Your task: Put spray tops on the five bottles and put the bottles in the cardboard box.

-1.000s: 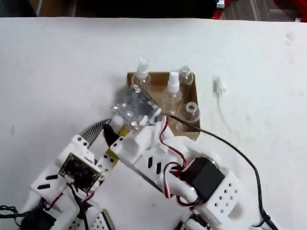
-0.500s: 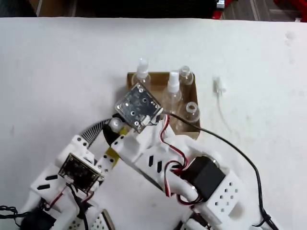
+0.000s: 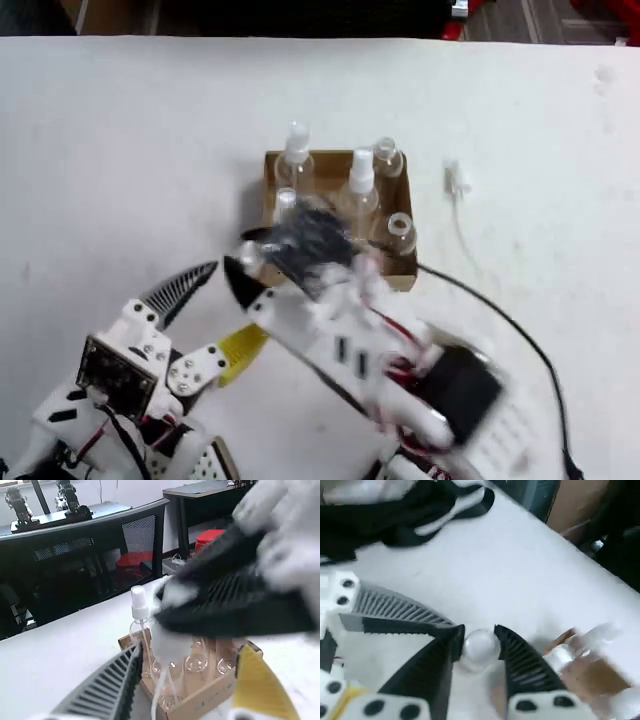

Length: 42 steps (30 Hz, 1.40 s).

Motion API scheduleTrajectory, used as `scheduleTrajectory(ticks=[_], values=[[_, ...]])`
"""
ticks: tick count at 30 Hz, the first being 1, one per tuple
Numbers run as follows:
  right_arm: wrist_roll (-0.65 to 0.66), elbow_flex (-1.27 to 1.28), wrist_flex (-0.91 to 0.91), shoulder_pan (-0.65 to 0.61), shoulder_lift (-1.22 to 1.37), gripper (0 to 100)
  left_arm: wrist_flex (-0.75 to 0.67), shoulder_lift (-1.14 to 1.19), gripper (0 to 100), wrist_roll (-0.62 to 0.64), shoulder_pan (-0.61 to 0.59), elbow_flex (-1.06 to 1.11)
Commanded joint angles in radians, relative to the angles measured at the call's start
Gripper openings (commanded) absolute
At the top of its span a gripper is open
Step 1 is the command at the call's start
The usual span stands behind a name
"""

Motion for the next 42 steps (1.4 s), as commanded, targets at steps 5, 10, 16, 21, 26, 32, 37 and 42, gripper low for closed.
scheduleTrajectory(ticks=[5,10,16,21,26,32,37,42], values=[[0.087,-0.292,0.096,0.4,-0.09,1.6,0.006,0.008,28,0.02,-0.053,-0.046],[0.143,-0.33,0.021,0.653,-0.09,1.6,-0.058,0.01,28,0.02,-0.185,0.015],[0.146,-0.336,-0.116,0.792,0.054,1.6,-0.305,0.01,27,0.02,-0.28,0.269],[0.144,-0.338,-0.216,0.806,0.229,1.6,-0.499,0.012,24,0.02,-0.364,0.436],[0.146,-0.336,-0.312,0.803,0.369,1.6,-0.647,0.012,20,0.02,-0.389,0.549],[0.146,-0.338,-0.332,0.799,0.475,1.6,-0.678,0.012,10,0.02,-0.389,0.569],[0.138,-0.339,-0.332,0.779,0.473,1.6,-0.68,0.012,2,0.012,-0.383,0.572],[0.14,-0.388,-0.292,0.725,0.469,1.6,-0.68,0.012,2,0.012,-0.381,0.574]])
